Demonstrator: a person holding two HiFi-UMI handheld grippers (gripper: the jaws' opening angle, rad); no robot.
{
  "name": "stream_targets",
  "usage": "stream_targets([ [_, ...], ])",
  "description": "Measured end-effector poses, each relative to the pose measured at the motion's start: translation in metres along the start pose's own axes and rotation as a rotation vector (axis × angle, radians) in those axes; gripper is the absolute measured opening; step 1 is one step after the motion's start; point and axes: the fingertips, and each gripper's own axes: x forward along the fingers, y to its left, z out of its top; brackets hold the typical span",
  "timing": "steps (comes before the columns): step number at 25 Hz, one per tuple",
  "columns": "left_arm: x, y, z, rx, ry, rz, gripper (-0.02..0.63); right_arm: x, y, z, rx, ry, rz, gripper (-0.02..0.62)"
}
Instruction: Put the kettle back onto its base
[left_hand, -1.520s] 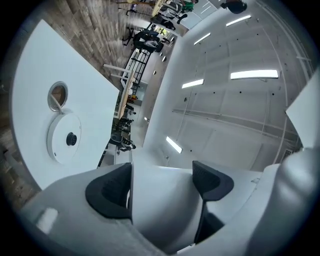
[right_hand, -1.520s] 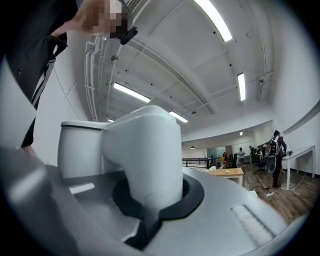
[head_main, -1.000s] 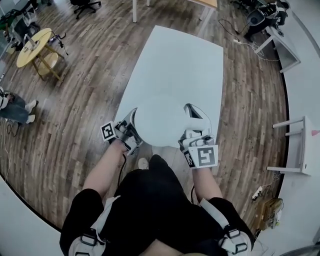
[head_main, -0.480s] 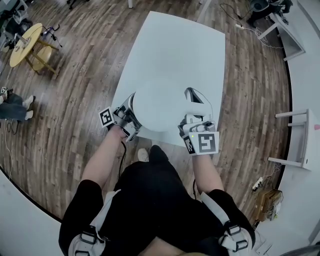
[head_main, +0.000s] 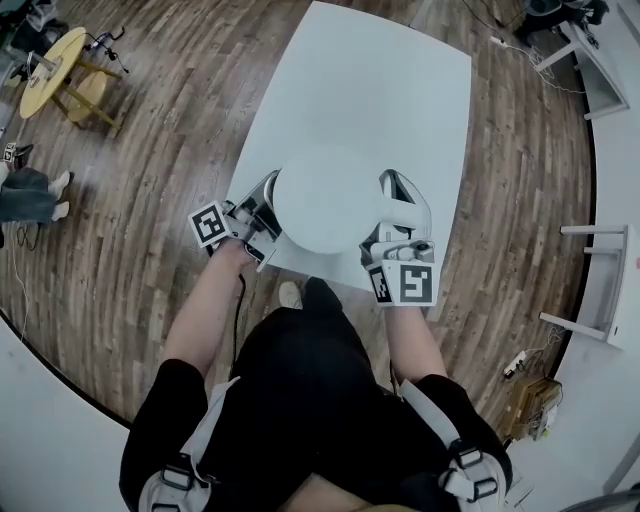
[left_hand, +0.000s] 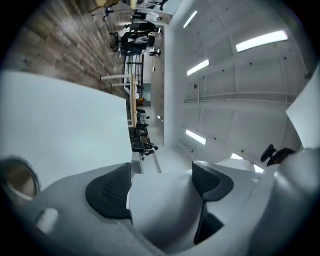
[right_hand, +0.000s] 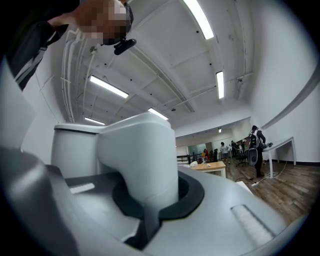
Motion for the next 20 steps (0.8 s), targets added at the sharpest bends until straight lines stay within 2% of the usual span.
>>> stream_targets([
  [3, -0.009, 0.007, 0.006, 0.199, 0.018, 0.128, 0.380, 0.001, 0.002, -0.009, -0.055, 0.022, 0.007, 0.005],
  [4, -0.012, 0.008, 0.008, 0.253, 0.023, 0.161, 0.337, 0.001, 0.003, -0.014, -0.071, 0.030, 0.011, 0.005],
  [6, -0.015, 0.005, 0.007, 0.311, 0.024, 0.185, 0.312, 0.000, 0.003, -0.024, -0.069, 0.047, 0.015, 0.005],
  [9, -0.014, -0.008, 0.002, 0.335, 0.017, 0.159, 0.187, -0.002, -0.001, -0.038, -0.013, 0.067, 0.003, 0.005],
  [11, -0.014, -0.015, 0.004, 0.383, 0.002, 0.162, 0.008, -0.002, -0.002, -0.045, 0.009, 0.072, 0.001, 0.005],
  [13, -0.014, -0.015, 0.004, 0.457, 0.004, 0.195, -0.002, -0.003, 0.000, -0.052, -0.002, 0.076, 0.008, 0.005],
  [15, -0.015, -0.010, 0.003, 0.493, -0.005, 0.221, -0.002, -0.003, 0.004, -0.059, -0.031, 0.083, 0.017, 0.005],
  [20, -0.022, 0.001, -0.001, 0.454, -0.004, 0.221, -0.002, -0.005, 0.008, -0.070, -0.044, 0.105, 0.032, 0.005],
])
